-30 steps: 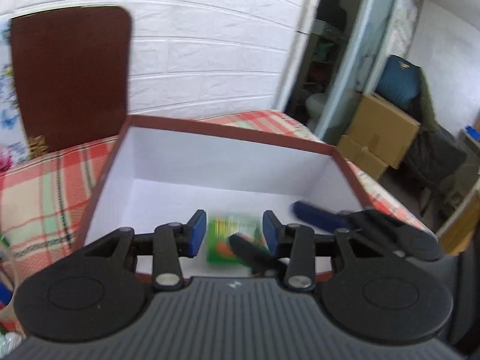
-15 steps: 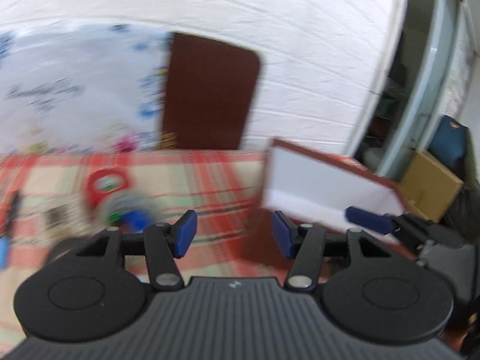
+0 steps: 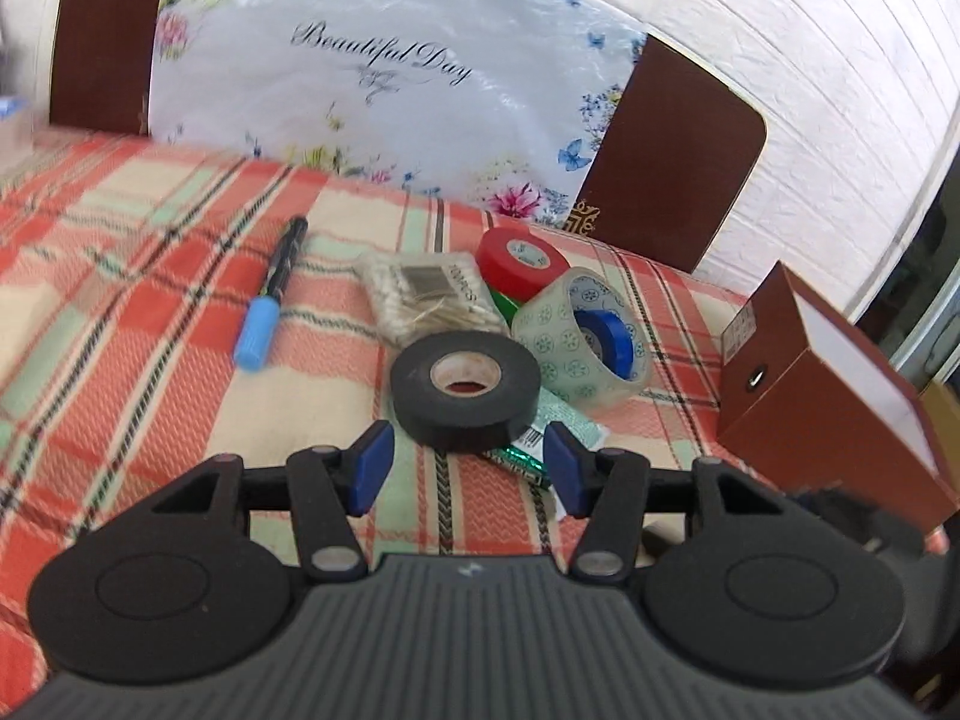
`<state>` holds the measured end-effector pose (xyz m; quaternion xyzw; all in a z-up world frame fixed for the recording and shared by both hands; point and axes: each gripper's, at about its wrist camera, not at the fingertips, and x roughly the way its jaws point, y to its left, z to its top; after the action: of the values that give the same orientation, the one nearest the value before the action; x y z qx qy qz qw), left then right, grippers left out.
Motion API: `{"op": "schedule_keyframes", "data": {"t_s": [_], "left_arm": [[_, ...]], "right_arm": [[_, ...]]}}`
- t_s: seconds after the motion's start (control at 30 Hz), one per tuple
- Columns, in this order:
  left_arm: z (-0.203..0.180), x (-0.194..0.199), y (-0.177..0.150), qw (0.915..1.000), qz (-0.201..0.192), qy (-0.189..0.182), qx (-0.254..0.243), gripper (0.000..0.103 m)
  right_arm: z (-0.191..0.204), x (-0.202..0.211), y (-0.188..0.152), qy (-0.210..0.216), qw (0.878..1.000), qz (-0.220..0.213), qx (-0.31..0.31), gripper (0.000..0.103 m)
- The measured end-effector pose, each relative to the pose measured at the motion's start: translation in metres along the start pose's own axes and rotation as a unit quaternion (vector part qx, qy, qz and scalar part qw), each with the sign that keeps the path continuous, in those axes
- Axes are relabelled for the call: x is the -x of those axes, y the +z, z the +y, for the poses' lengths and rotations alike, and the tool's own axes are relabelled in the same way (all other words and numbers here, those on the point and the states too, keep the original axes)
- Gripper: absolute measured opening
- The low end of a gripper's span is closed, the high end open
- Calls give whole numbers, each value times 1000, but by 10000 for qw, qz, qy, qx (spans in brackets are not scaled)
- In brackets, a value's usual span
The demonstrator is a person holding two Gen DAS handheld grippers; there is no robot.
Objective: Organize objects
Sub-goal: 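Carry the green box into the brown box and open the left tool, then grasp the green-and-white snack packet with the left tool, then carry the snack packet into the brown box and release it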
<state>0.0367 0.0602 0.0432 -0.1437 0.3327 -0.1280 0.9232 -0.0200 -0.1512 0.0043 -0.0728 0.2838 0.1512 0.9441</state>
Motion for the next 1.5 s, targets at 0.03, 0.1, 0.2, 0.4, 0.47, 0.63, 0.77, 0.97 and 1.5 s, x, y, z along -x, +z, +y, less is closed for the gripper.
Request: {"op": "schedule_keyframes", "data": {"t_s": [0.03,0.1,0.2,0.4,0.47,0.63,0.77,0.97,1.5], "left_arm": [[1,-2,1,9999,39,-84,44,57],[-2,-8,1,9996,130,-267,31,57],[-5,-17,0,9991,177,-395,-19,57],[10,-22,-2,9984,284,-404,270,56],[14,-20,-3,9979,329,-437,359,57],[7,-23,-10,9918,708,-906,554,61],[-24,-35,-27,9822,1182,-1399,429,63],[-91,-31,-21,9774,1150,-1736,-353,46],[-277,-71,19,9597,248,-1800,-2143,58]], "right_arm": [[7,-4,-4,67,9999,36,91,71],[20,-12,-6,162,9997,48,203,72],[29,-23,2,191,9996,-46,199,84],[48,-72,22,362,9973,193,613,76],[41,-77,24,642,9972,192,340,56],[35,-49,6,571,9977,202,320,49],[15,-9,-28,570,9983,79,-72,49],[-14,31,-40,196,9978,-423,-463,48],[-150,68,2,-1675,9682,-1627,-896,52]]}}
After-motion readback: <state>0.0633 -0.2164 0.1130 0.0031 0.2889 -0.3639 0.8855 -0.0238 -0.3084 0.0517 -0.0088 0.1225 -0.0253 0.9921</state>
